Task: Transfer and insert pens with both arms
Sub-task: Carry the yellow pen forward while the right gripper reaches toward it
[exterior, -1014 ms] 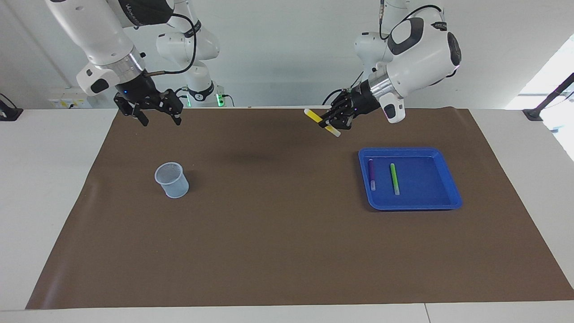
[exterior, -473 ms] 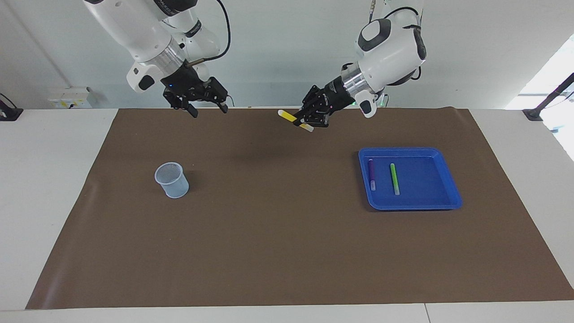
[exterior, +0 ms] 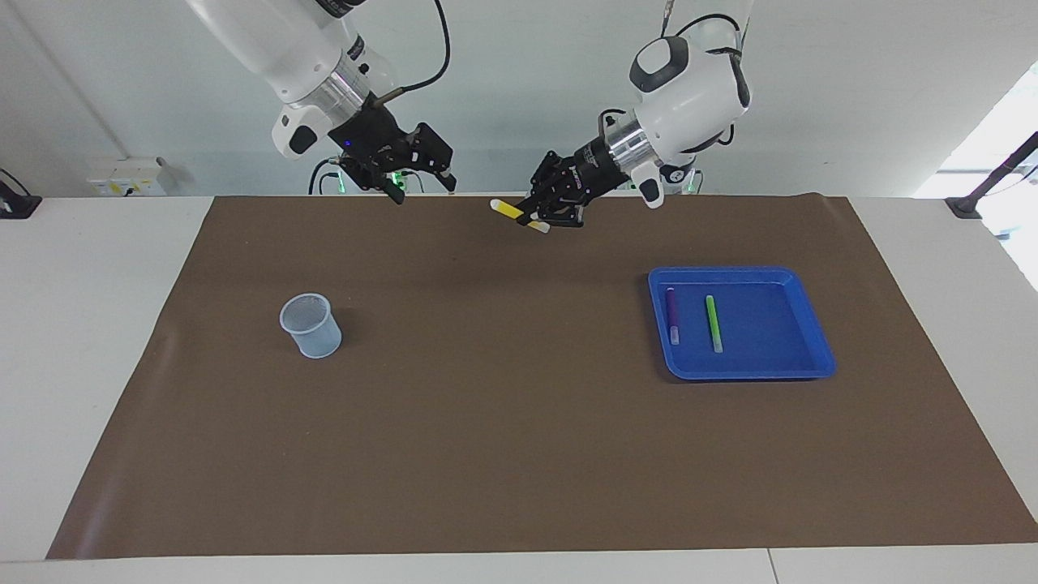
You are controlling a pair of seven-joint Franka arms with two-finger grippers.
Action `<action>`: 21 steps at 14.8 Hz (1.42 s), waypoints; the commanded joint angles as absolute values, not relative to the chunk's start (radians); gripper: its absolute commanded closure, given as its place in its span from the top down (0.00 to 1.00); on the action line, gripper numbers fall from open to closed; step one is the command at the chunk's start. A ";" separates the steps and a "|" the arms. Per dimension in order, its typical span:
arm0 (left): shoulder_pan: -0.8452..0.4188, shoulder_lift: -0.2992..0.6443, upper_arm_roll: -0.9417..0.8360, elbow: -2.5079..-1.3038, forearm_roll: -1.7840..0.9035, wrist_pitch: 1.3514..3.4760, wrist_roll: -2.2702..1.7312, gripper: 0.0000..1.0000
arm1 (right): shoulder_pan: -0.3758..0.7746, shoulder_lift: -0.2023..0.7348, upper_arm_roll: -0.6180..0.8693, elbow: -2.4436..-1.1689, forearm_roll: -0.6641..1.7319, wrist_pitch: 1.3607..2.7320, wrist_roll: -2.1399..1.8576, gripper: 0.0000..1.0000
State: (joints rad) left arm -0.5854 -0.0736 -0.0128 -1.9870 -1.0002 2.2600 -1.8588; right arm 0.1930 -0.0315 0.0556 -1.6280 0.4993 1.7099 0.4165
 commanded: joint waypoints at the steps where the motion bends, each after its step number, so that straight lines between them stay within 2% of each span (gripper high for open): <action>1: -0.632 -0.133 -0.002 -2.074 -1.055 2.365 -1.875 0.00 | 0.209 -0.044 0.057 -1.654 0.529 1.768 0.426 1.00; 6: -0.652 -0.146 -0.002 -2.092 -1.109 2.399 -1.879 0.00 | 0.245 -0.049 0.058 -1.707 0.538 1.819 0.385 1.00; 10: -0.676 -0.150 -0.002 -2.101 -1.115 2.431 -1.878 0.00 | 0.247 -0.092 0.064 -1.795 0.590 1.835 0.316 1.00; 21: -0.684 -0.160 -0.003 -2.109 -1.137 2.456 -1.881 0.00 | 0.291 -0.094 0.071 -1.822 0.595 1.907 0.275 1.00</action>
State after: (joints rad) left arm -0.6636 -0.1231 -0.0130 -2.0738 -1.1151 2.4330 -1.8713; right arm 0.2936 -0.0730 0.0703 -1.7897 0.5716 1.8725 0.3055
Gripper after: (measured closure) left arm 0.833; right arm 0.000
